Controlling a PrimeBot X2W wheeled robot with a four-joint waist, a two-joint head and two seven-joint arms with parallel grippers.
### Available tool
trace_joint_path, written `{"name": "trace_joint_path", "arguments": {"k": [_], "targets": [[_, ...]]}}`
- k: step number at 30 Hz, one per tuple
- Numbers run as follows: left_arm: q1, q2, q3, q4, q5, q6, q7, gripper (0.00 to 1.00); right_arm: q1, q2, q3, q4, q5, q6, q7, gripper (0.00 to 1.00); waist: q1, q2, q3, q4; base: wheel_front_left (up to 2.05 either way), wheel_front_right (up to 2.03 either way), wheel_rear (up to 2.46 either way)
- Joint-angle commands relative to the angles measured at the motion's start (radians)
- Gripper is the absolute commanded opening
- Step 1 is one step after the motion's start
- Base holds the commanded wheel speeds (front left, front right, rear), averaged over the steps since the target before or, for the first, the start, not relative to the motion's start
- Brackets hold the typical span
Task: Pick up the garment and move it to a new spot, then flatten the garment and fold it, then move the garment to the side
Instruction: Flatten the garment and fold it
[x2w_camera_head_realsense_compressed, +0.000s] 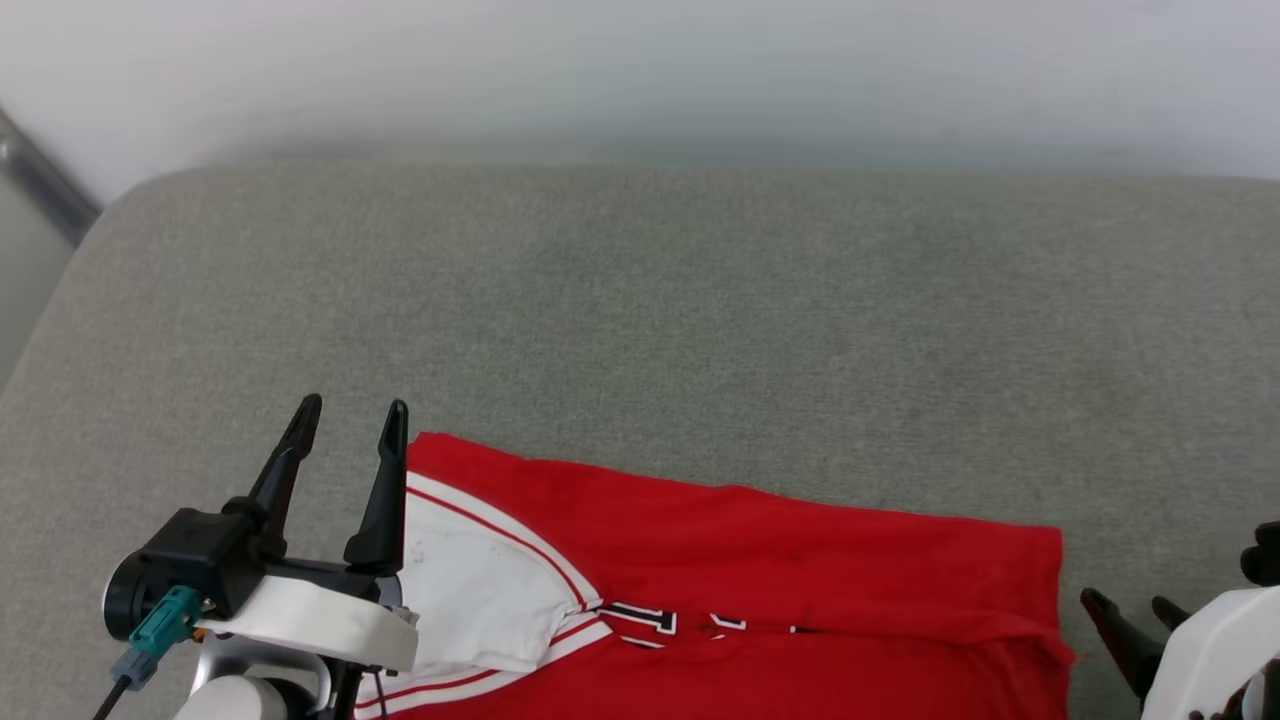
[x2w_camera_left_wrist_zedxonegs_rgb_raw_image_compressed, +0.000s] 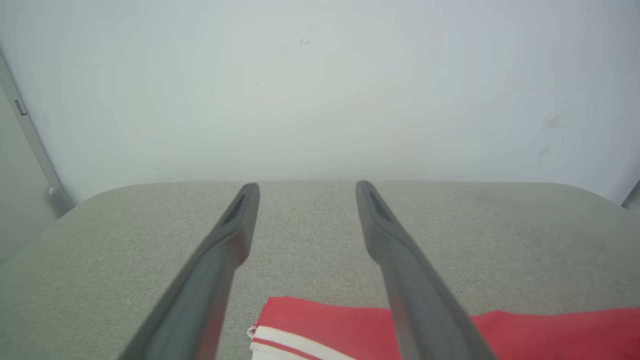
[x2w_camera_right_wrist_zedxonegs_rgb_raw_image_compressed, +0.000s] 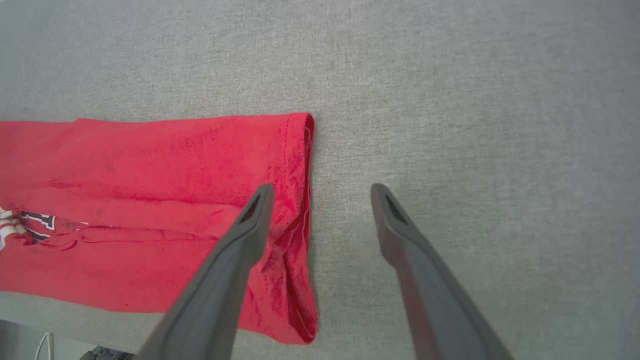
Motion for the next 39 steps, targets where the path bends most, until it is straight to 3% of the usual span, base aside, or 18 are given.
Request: {"name": "trace_joint_path", "arguments": {"k": [1, 15, 16, 17, 31, 39], "targets": [[-0.015, -0.008, -0.003, -0.018, 0.016, 0.004, -0.008, 1.0, -0.015, 0.008, 0.004, 0.002, -0.007, 0.0, 0.014, 1.0, 0.0, 0.0, 0.033, 0.025, 0.0, 0.0, 0.0], [-0.043, -0.013, 0.007, -0.074, 0.085, 0.01, -0.018, 1.0, 0.003, 0.065, 0.078, 0.142, 0.031, 0.0, 0.156, 1.0, 0.0, 0.0, 0.135, 0.063, 0.0, 0.0, 0.0], [-0.042, -0.013, 0.004, -0.069, 0.084, 0.008, -0.017, 1.0, -0.001, 0.067, 0.081, 0.144, 0.034, 0.0, 0.157, 0.54, 0.0, 0.0, 0.135, 0.063, 0.0, 0.0, 0.0], [-0.041, -0.012, 0.002, -0.064, 0.083, 0.006, -0.016, 1.0, -0.008, 0.069, 0.083, 0.146, 0.034, 0.0, 0.157, 0.0, 0.0, 0.0, 0.134, 0.063, 0.0, 0.0, 0.0], [0.012, 0.023, -0.027, 0.0, 0.102, 0.014, 0.017, 1.0, -0.067, 0.02, 0.093, 0.131, 0.036, 0.0, 0.113, 0.0, 0.0, 0.0, 0.016, 0.031, 0.0, 0.0, 0.0], [0.012, 0.016, -0.033, 0.002, 0.102, 0.026, 0.023, 1.0, -0.077, -0.043, -0.018, 0.153, 0.042, -0.001, 0.119, 0.0, 0.0, 0.0, -0.014, 0.017, 0.0, 0.0, 0.0]]}}
